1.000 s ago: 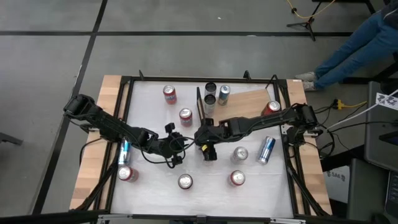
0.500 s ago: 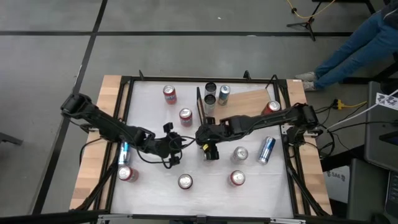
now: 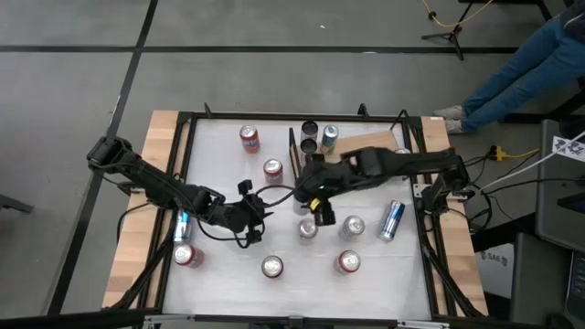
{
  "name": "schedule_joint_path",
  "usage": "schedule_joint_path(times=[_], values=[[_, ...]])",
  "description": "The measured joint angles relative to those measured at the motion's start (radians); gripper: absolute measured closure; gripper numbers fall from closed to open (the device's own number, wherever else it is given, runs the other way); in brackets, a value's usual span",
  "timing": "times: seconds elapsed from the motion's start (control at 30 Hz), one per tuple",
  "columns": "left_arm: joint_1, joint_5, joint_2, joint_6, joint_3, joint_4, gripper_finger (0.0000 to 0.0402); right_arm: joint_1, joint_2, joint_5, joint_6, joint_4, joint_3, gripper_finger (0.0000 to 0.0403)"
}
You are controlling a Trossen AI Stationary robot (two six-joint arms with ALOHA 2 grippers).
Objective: Place canned beverage on shelf
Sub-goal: Put the white black soda can on the shelf aligned with the other white black soda cans
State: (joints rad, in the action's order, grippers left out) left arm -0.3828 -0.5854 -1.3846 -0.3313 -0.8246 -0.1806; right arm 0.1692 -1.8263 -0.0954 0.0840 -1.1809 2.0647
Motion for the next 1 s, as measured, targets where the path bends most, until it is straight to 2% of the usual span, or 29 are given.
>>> schedule_joint_path(times=[0.17, 0.3, 0.5, 0.7, 0.83, 1.0], values=[[0.0, 0.0, 0.0, -0.001, 0.0, 0.001, 0.0317, 0.0, 0.009, 0.0, 0.002, -0.135, 0.088, 0.0157], [0.0, 0.0, 0.0, -0.003, 0.0, 0.001, 0.0317, 0.0, 0.043, -0.009, 0.001, -0.2, 0.063, 0.0159], [0.0, 0.0, 0.0, -0.008, 0.0, 0.001, 0.0317, -0.022, 0.127, -0.027, -0.007, -0.154, -0.128, 0.0158], [0.0, -0.001, 0.0, -0.008, 0.0, 0.001, 0.0317, -0.124, 0.259, -0.015, 0.006, 0.054, -0.413, 0.0158], [0.0, -0.001, 0.0, -0.008, 0.0, 0.004, 0.0317, -0.203, 0.303, 0.053, 0.066, 0.2, -0.556, 0.0157], [0.0, -0.001, 0.0, -0.009, 0.0, 0.005, 0.0317, -0.263, 0.304, 0.13, 0.146, 0.321, -0.661, 0.0156]])
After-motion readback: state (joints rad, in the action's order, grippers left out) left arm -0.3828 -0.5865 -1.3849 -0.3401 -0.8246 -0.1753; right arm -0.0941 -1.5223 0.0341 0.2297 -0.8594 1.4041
